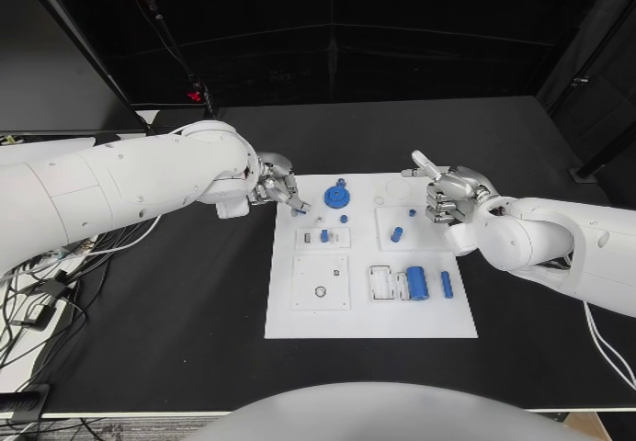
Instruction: Assemble the parts on the task board
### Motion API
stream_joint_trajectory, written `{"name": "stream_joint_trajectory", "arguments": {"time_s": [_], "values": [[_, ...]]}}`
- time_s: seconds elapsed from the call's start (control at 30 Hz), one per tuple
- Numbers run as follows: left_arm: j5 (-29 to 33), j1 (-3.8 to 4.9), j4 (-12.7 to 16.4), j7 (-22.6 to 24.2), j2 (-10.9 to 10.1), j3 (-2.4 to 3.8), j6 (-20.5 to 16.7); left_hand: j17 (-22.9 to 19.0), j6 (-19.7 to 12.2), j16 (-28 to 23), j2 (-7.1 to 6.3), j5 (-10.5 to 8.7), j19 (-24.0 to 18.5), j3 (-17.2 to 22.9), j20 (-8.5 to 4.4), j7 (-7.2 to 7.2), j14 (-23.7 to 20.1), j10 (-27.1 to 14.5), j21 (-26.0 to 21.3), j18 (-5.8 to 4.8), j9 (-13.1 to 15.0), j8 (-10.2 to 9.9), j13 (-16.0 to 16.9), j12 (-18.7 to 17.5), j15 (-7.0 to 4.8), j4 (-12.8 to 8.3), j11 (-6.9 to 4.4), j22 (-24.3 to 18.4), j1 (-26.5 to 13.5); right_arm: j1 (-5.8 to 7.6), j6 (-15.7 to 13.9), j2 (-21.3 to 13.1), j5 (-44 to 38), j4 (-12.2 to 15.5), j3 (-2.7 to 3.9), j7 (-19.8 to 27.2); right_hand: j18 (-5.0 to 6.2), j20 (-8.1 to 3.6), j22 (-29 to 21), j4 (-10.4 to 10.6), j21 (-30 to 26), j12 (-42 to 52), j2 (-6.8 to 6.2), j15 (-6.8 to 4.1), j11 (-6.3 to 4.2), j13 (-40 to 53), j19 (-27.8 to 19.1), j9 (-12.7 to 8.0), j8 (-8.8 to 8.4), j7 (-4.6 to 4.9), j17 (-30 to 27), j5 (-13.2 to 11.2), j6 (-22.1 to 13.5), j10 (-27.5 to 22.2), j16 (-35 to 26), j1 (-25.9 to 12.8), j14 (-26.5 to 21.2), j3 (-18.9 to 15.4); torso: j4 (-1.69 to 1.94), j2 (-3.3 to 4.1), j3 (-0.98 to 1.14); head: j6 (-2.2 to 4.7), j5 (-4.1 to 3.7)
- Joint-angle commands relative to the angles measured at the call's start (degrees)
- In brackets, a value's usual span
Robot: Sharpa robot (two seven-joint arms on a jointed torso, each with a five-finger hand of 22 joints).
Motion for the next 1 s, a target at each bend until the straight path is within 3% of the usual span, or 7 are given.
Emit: {"name": "stream_joint_trajectory", "arguments": {"time_s": [0.03, 0.53, 1.0], "values": [[1.04, 0.12, 1.23, -6.07, -0.2, 0.04, 0.33, 15.09, 0.81, 0.05, 6.32, 0.38, 5.88, 1.43, 0.33, -0.53, 5.84, 6.82, 0.18, -0.38, 0.05, -0.28, 5.92, 0.19, -0.41, -0.87, -0.72, 15.09, 6.89, 0.07, 0.06, 0.01, -0.07, 0.14, 0.02, 0.37, -0.41, -0.3, 15.1, 0.08, 0.17, 0.15, 0.43, -0.38, -0.33, 15.08, 5.95, -0.09, 0.15, -0.3, 15.07, 0.3, -0.02, 6.06, 0.14, -0.04, 5.85, -0.31, -0.02, 0.0, -0.02, -0.12, -0.01], [1.12, -0.36, 2.53, -10.61, 0.53, 0.04, 0.6, 15.09, 0.9, 0.05, 5.93, 0.61, 5.88, 2.88, 0.43, -0.51, 5.84, 6.82, 0.18, -0.38, 0.05, -0.58, 5.92, 0.19, -0.46, -0.88, -0.73, 15.09, 6.47, 0.07, 0.03, -0.04, -0.07, 0.26, 0.02, 0.49, -0.41, -0.3, 15.1, 0.08, 0.17, 0.15, 0.43, -0.38, -0.33, 15.08, 5.95, -0.09, 0.15, -0.3, 15.07, 0.3, -0.02, 6.06, 0.14, -0.04, 5.85, -0.31, 0.03, 0.02, -0.03, -0.23, -0.21], [1.12, -1.43, 2.49, -11.71, 1.68, 0.03, 1.85, 15.09, 1.04, 0.05, 5.13, 0.63, 5.88, 5.0, 0.62, -0.48, 5.84, 6.82, 0.18, -0.38, 0.13, -0.92, 5.92, 0.19, -0.45, -0.9, -0.71, 15.09, 5.67, 0.07, -0.01, 0.01, -0.07, 0.29, 0.02, 0.48, -0.41, -0.3, 15.1, 0.07, 0.17, 0.15, 0.46, -0.38, -0.34, 15.08, 5.95, -0.1, 0.19, -0.3, 15.07, 0.34, -0.03, 6.06, 0.14, -0.07, 5.85, -0.35, 0.18, -0.01, -0.04, -0.53, -0.34]]}}
